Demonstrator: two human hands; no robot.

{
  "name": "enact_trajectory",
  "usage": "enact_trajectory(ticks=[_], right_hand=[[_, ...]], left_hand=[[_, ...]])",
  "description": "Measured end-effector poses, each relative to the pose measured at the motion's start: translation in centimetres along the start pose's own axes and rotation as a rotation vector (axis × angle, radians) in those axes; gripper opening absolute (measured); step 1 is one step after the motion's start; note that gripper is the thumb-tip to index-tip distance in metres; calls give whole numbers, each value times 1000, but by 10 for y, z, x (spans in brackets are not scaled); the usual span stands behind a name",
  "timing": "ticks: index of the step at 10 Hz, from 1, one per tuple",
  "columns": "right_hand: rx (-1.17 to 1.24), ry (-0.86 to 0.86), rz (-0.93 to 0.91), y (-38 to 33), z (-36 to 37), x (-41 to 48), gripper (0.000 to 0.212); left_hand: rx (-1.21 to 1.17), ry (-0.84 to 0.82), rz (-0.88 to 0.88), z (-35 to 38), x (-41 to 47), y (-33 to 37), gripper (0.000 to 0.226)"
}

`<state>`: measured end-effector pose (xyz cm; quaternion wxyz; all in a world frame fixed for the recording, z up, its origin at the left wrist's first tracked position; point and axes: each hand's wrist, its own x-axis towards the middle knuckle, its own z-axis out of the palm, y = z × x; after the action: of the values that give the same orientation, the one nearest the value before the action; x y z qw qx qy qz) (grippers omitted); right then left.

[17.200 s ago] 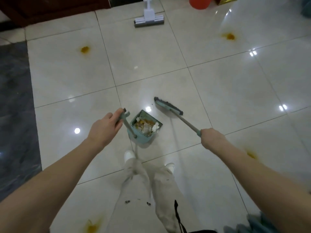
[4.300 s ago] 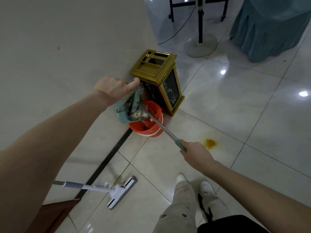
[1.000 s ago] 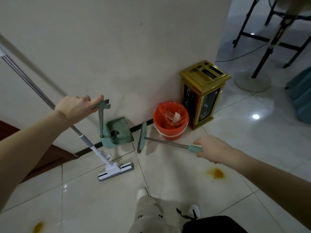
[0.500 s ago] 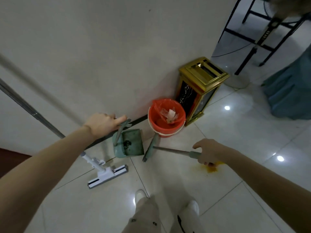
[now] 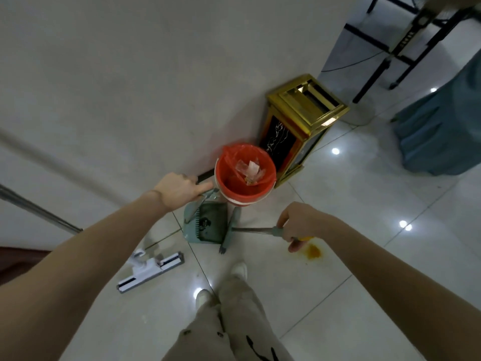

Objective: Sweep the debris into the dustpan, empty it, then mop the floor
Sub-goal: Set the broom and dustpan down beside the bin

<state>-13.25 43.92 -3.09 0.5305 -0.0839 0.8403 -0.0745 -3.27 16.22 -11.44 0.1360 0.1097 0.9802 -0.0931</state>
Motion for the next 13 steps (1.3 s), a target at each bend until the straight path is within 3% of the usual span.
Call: enact_trajectory(ticks=[1, 2, 3, 4, 6, 7, 8, 9, 10, 11, 13], right_hand=[[51, 53, -39, -8, -15, 15, 34], [49, 58, -64, -21, -26, 29, 30], [76, 26, -39, -42, -35, 40, 12], [92, 58, -23, -63, -41, 45, 6], [451, 120, 54, -97, -46, 55, 18], [569, 151, -58, -114, -48, 53, 9], [531, 78, -267, -133, -45, 48, 20], [221, 204, -416, -149, -41, 50, 30], [124, 399, -508, -167, -36, 59, 25], [107, 481, -574, -190, -35, 67, 25], [-130, 590, -627, -234, -42, 79, 27]], left_hand=[[-42, 11, -61, 3, 22, -6, 49], [-6, 169, 7, 20, 45, -12, 66], [26, 115, 11, 20, 51, -13, 58], [37, 189, 9, 19, 64, -27, 64], [31, 320, -16, 21, 72, -55, 37], [10, 352, 5, 18, 75, -72, 30], [4, 366, 23, 18, 76, -92, 26], [-39, 355, 74, 21, 79, -116, 25], [-40, 314, 42, 25, 80, -138, 29], [-79, 252, -52, 27, 78, -151, 43], [-157, 278, -123, 46, 83, -167, 59]])
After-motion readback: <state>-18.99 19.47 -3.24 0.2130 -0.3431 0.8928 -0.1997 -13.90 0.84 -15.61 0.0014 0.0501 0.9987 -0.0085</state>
